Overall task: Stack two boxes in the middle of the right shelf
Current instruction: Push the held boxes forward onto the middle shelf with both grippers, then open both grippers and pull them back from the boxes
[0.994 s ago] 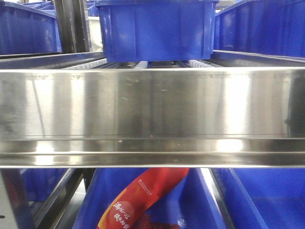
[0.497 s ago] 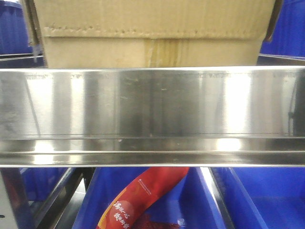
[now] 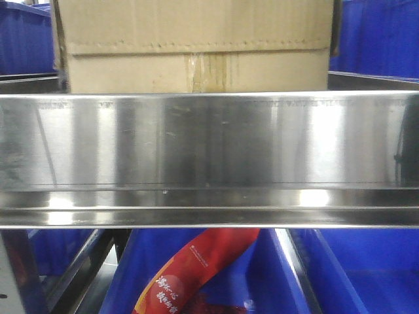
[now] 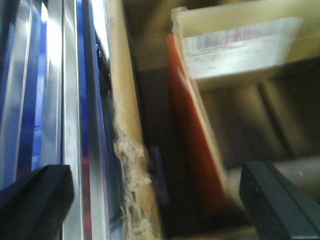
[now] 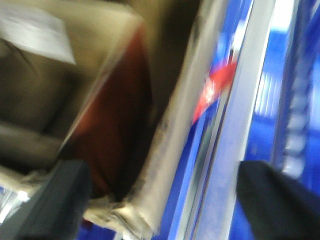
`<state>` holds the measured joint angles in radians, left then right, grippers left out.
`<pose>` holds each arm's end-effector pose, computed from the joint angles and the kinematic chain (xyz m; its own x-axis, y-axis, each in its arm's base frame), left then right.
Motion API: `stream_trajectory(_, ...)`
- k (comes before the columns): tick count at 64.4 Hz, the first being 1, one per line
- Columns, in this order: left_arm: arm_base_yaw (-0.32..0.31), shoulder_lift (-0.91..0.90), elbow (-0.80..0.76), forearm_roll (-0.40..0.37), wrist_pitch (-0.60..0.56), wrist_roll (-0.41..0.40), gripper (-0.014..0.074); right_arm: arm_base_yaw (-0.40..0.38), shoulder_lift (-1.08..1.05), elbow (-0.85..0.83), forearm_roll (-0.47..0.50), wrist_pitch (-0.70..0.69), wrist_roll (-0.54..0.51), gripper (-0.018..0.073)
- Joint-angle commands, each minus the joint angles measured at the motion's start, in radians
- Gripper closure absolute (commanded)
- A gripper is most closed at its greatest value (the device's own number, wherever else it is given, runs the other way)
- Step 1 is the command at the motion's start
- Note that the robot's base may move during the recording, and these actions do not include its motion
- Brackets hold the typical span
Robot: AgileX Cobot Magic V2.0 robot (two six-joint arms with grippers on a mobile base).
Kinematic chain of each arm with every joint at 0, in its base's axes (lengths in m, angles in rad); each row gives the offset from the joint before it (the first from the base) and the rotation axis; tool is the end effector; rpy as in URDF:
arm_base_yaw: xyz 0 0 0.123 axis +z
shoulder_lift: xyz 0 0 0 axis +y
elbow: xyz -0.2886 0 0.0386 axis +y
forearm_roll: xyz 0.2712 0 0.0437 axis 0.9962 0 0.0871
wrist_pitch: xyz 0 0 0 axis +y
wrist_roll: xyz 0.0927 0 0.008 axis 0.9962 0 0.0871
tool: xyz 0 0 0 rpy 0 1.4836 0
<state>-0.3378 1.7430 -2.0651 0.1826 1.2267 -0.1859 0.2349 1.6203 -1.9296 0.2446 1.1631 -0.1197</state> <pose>0.3769 -0.1155 0.4614 -0.7060 0.1192 -0.6981 0.1295 0.9908 0.0382 0.3490 0.1048 0.4712 -0.6586 -0.1787 -0.7310 -0.3983 0.9070 0.1371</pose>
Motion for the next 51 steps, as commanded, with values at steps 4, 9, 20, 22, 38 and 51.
stream_trajectory(4,0.003,-0.079,-0.011,-0.003,-0.006,0.002,0.0158,-0.002,-0.084,-0.012,-0.003,-0.003,-0.009,0.0319)
stream_trajectory(9,0.003,-0.123,0.007,-0.003,-0.006,0.002,0.0282,-0.002,-0.123,-0.012,-0.018,-0.018,-0.009,0.0495)
stream_trajectory(20,0.003,-0.276,0.169,0.004,-0.006,0.002,0.0686,-0.002,-0.211,0.023,-0.041,-0.071,-0.013,0.0714)
stream_trajectory(22,0.003,-0.312,0.206,0.004,-0.019,0.000,0.0706,-0.002,-0.225,0.040,-0.041,-0.080,-0.018,0.0715)
stream_trajectory(38,0.003,-0.605,0.593,0.003,-0.307,0.000,0.0708,-0.002,-0.407,0.363,-0.041,-0.231,-0.061,0.0715)
stream_trajectory(51,0.003,-0.865,0.916,-0.003,-0.552,0.000,0.0708,-0.002,-0.625,0.785,-0.041,-0.546,-0.092,0.0715)
